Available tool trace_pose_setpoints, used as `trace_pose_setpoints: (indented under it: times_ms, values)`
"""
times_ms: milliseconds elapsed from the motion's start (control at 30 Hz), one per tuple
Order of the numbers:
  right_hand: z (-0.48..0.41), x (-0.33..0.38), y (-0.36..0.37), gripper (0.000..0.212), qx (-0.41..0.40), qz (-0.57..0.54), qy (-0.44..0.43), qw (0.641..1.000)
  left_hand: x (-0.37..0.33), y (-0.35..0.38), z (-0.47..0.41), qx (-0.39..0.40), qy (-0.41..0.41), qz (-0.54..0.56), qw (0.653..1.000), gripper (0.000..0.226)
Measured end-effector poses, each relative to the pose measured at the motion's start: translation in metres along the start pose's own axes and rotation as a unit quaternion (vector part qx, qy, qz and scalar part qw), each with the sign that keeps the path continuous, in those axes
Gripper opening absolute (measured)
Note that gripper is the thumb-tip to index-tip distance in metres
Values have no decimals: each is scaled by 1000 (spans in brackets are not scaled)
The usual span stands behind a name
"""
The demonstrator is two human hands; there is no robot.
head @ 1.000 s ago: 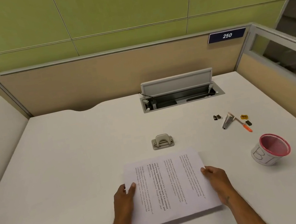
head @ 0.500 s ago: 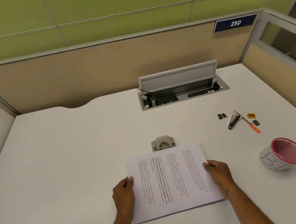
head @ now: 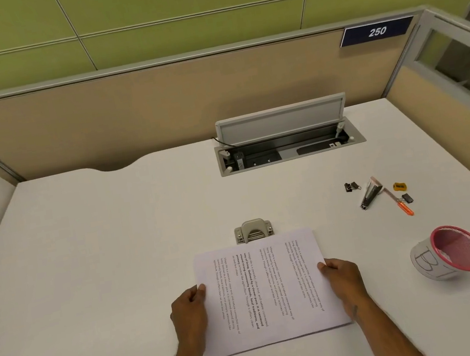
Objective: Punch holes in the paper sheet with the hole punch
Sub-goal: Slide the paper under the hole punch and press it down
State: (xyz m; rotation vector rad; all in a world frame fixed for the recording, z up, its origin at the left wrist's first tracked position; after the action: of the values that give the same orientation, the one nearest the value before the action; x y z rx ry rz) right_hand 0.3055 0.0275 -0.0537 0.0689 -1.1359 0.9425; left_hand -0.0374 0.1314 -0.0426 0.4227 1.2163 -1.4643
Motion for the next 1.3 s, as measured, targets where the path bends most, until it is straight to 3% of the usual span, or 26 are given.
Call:
trace_pose_setpoints:
  times_ms: [1000,1133,1300]
  values:
    - [-4,9,0,15,-1,-15,15,1000,-7,0,-2,-14,-16,-8,1000,17]
    - [-7,15,0,30,-9,-10,15,1000,-7,1,-7,-17,-19,-16,1000,15]
    - [-11,15,0,30,-11,14,7,1000,-10,2,-9,-21,-23,-14,999,11]
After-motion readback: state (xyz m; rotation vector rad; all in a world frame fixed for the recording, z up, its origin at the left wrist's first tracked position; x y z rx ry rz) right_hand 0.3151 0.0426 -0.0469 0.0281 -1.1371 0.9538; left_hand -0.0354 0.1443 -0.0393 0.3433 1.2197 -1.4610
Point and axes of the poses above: each hand's wrist, its own z-axis away from the middle knuckle, its own y-axis out of the palm, x = y × z, the point moved 6 cm from there along -z, towards the middle knuckle, and after that the axes turned 9 degrees about -x, right-handed, at the moved point
